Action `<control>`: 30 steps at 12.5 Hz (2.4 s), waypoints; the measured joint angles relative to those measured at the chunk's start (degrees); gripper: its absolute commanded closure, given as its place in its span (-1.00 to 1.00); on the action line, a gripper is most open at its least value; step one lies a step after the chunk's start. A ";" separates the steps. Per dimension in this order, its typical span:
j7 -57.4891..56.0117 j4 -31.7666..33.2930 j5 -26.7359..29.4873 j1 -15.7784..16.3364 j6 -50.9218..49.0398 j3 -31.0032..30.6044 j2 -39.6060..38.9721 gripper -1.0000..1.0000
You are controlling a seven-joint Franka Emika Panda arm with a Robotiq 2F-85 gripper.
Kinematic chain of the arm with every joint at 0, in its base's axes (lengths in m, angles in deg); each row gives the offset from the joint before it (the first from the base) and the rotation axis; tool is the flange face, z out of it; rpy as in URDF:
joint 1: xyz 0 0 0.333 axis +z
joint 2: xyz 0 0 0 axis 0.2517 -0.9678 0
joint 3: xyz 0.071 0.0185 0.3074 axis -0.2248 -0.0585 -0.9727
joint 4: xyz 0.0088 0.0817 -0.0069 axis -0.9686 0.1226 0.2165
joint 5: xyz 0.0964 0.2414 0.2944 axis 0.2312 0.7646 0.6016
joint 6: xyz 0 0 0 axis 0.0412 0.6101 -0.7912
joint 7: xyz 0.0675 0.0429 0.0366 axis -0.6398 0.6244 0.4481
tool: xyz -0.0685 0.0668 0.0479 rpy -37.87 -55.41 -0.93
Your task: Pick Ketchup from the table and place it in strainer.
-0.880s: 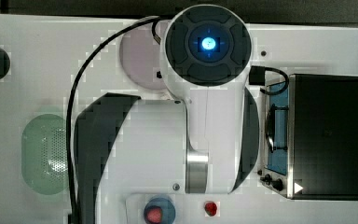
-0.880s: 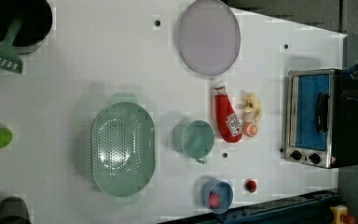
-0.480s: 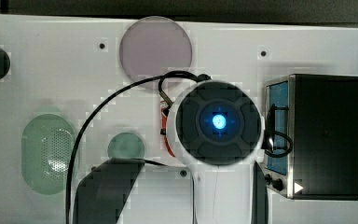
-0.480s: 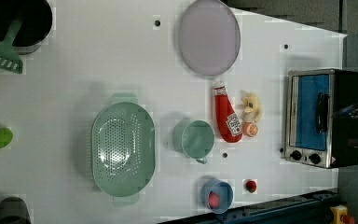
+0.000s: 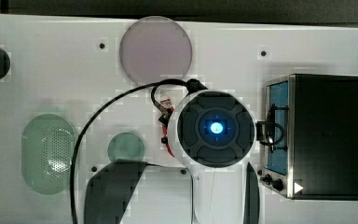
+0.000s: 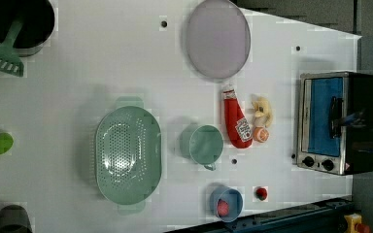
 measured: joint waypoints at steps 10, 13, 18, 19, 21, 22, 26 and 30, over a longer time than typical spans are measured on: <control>-37.78 20.03 0.10 -0.26 27.39 -3.20 -5.66 -1.00; -42.28 19.92 0.04 -0.48 33.74 -2.83 -13.02 -1.00; -44.15 20.59 -0.89 -0.38 43.22 -2.79 -23.33 -1.00; -44.24 20.70 -0.98 -0.20 46.78 -2.81 -25.37 -1.00; -44.38 20.70 -1.32 0.03 50.75 -2.77 -28.72 -1.00; -44.38 20.93 -1.80 0.00 51.76 -2.81 -29.96 -1.00; -44.38 21.60 -2.18 -0.08 55.56 -2.72 -33.85 -0.68; -44.83 21.60 -2.19 -0.08 57.13 -2.88 -33.78 -0.20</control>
